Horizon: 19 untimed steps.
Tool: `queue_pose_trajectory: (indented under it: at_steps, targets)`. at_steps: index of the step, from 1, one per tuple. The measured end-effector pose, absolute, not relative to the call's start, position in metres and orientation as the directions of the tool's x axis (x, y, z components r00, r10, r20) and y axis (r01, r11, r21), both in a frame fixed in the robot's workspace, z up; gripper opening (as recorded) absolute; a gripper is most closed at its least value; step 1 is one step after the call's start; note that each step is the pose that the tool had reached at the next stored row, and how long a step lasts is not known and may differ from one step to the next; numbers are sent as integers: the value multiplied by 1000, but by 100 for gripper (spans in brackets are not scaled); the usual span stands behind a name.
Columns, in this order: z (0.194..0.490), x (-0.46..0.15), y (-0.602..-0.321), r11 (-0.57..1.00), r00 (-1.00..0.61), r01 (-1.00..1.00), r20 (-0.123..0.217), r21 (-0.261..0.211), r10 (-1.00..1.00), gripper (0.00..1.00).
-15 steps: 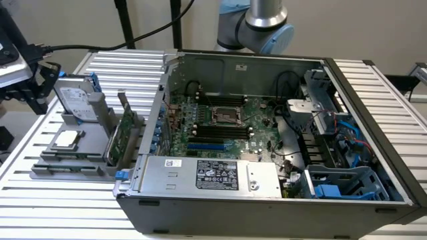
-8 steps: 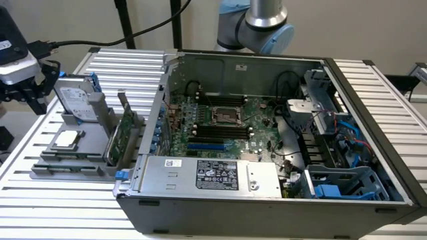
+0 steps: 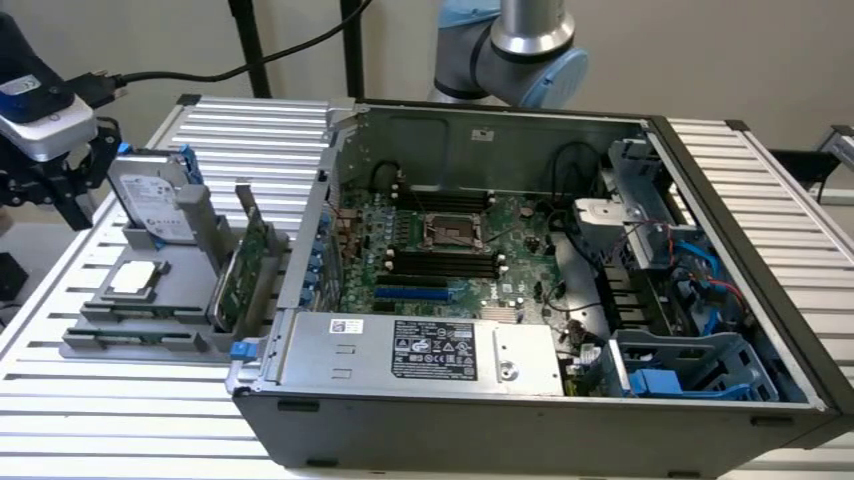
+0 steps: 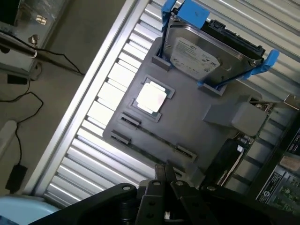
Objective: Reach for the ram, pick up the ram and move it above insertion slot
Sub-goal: 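Pick up the ram and move it above insertion slot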
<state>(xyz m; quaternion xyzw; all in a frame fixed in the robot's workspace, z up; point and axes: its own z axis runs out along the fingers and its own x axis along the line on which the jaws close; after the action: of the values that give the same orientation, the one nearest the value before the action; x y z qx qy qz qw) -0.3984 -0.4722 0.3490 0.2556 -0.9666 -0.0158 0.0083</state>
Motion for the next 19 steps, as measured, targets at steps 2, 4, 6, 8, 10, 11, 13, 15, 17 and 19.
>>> queue_pose_trajectory:
  at_steps: [2, 4, 6, 8, 10, 11, 13, 15, 17, 19]
  targets:
    - [349, -398, -472, 850, -850, -526, 8, 35, -526, 11]
    - [349, -398, -472, 830, -831, -556, 8, 35, -557, 11]
    - [348, -398, -472, 809, -810, -586, 8, 35, -587, 11]
    - [348, -398, -472, 788, -788, -615, 7, 34, -615, 11]
    - [348, -398, -472, 765, -766, -643, 7, 34, -643, 11]
    - [348, -398, -472, 753, -753, -657, 7, 34, -658, 11]
    - [347, -398, -472, 729, -729, -684, 6, 34, -684, 11]
    - [347, -398, -472, 704, -704, -710, 6, 33, -710, 11]
    - [346, -398, -472, 677, -678, -735, 6, 33, -735, 11]
    - [346, -398, -472, 650, -650, -759, 5, 32, -760, 11]
